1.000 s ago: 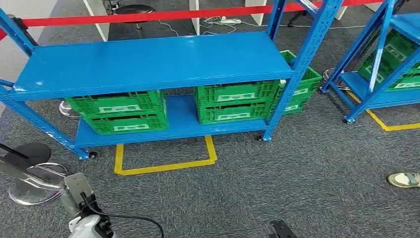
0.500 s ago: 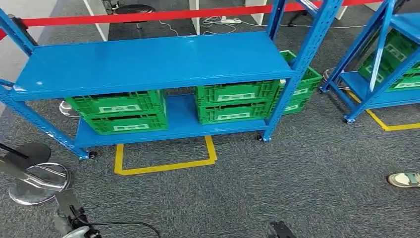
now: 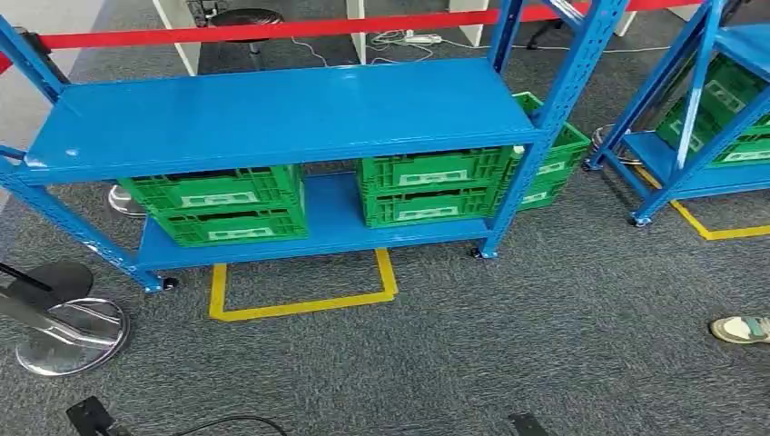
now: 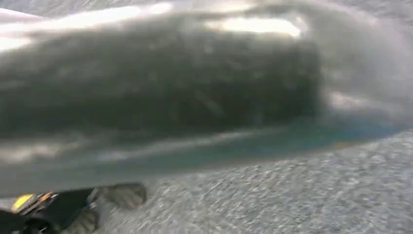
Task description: Take the parts from the cabinet and place them on the table.
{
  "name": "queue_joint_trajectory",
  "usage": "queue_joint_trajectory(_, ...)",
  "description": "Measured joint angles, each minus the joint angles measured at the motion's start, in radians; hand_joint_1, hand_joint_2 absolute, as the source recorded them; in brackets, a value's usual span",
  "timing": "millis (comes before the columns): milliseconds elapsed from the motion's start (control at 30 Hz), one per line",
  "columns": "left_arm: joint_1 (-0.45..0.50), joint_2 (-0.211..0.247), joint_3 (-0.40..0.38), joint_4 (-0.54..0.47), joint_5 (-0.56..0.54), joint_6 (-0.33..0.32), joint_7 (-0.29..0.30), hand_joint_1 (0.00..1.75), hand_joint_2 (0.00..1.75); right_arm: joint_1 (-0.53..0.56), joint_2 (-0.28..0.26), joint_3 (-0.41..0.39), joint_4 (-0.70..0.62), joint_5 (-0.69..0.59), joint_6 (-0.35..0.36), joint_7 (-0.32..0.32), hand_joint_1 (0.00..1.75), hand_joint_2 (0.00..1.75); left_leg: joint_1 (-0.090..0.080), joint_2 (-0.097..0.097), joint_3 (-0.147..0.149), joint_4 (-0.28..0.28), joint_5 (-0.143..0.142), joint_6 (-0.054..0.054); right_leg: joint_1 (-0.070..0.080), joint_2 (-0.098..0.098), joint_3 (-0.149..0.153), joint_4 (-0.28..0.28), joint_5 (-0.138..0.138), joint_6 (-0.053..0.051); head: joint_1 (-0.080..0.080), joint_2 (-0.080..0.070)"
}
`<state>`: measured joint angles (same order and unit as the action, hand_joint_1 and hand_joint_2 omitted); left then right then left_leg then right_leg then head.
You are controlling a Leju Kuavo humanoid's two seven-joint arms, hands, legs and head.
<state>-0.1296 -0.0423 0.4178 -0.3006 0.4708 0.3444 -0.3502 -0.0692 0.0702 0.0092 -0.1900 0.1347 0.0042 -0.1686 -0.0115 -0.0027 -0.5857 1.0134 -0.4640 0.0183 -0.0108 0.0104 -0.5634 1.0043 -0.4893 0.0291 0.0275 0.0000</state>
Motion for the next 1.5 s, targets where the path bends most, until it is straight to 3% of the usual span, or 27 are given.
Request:
queue_joint_trajectory(100, 0.018, 0.006, 0.055, 0.005, 0.03, -0.036, 0.013, 0.0, 0.0, 0.001, -0.002, -0.004, 0.0, 0.006, 0.003, -0.003, 0.0, 0.0, 0.0, 0.0, 0.0, 0.0, 0.0, 0.0, 0.0, 0.0, 0.0, 0.0, 0.0, 0.0, 0.0, 0.0)
queue_joint_trajectory(300, 0.032, 0.011, 0.095, 0.01, 0.033, -0.043, 0.014, 0.0, 0.0, 0.0, -0.002, -0.007, 0.0, 0.007, 0.003, -0.005, 0.0, 0.0, 0.0, 0.0, 0.0, 0.0, 0.0, 0.0, 0.0, 0.0, 0.0, 0.0, -0.001, 0.0, 0.0, 0.0)
queue_joint_trajectory(467, 0.039, 0.011, 0.145, 0.014, 0.097, -0.092, 0.03, 0.0, 0.0, -0.001, -0.005, -0.008, 0.0, 0.011, 0.005, -0.008, 0.0, 0.0, 0.0, 0.0, 0.0, 0.0, 0.0, 0.0, 0.0, 0.0, 0.001, 0.0, -0.001, 0.0, 0.0, 0.0)
queue_joint_trajectory(733, 0.073, 0.009, 0.264, 0.026, 0.18, -0.214, 0.148, 0.0, 0.0, -0.033, -0.007, -0.007, 0.0, 0.066, 0.015, 0.018, 0.0, 0.0, 0.0, 0.0, 0.0, 0.0, 0.0, 0.0, 0.0, 0.0, 0.0, 0.0, -0.001, 0.001, 0.0, 0.0)
queue_joint_trajectory(900, 0.08, 0.005, 0.306, 0.035, 0.184, -0.202, 0.163, 0.0, 0.0, -0.034, -0.007, -0.007, 0.0, 0.077, 0.014, 0.012, 0.0, 0.0, 0.0, 0.0, 0.0, 0.0, 0.0, 0.0, 0.0, 0.0, 0.0, 0.0, -0.001, 0.001, 0.0, 0.0)
queue_joint_trajectory(1033, 0.08, 0.0, 0.318, 0.037, 0.155, -0.187, 0.128, 0.0, 0.0, -0.03, -0.007, -0.007, 0.0, 0.079, 0.01, 0.011, 0.0, 0.0, 0.0, 0.0, 0.0, 0.0, 0.0, 0.0, 0.0, 0.0, 0.0, 0.0, -0.001, 0.001, 0.0, 0.0)
queue_joint_trajectory(1133, 0.077, 0.004, 0.286, 0.042, -0.014, -0.054, 0.076, 0.0, 0.0, -0.022, -0.007, -0.008, 0.0, 0.079, 0.003, 0.004, 0.0, 0.0, 0.0, 0.0, 0.0, 0.0, 0.0, 0.0, 0.0, 0.0, 0.0, 0.0, -0.001, 0.001, 0.0, 0.0)
queue_joint_trajectory(1233, 0.078, 0.014, 0.181, 0.052, -0.248, 0.063, 0.103, 0.0, 0.0, -0.016, -0.007, -0.011, 0.0, 0.079, -0.002, -0.001, 0.0, 0.0, 0.0, 0.0, 0.0, 0.0, 0.0, 0.0, 0.0, -0.001, 0.0, 0.0, -0.001, 0.001, 0.0, 0.0)
queue_joint_trajectory(1300, 0.078, 0.018, 0.097, 0.056, -0.332, 0.089, 0.117, 0.0, 0.0, -0.016, -0.007, -0.014, 0.0, 0.079, -0.003, -0.004, 0.0, 0.0, 0.0, 0.0, 0.0, 0.0, 0.0, 0.0, 0.0, -0.001, 0.0, 0.0, -0.001, 0.001, 0.0, 0.0)
queue_joint_trajectory(1500, 0.08, 0.022, -0.068, 0.068, -0.451, 0.132, 0.109, 0.0, 0.0, -0.014, -0.007, -0.019, 0.0, 0.079, -0.005, -0.008, 0.0, 0.0, 0.0, 0.0, 0.0, 0.0, 0.0, 0.0, 0.0, -0.001, 0.0, 0.0, -0.001, 0.001, 0.0, 0.0)
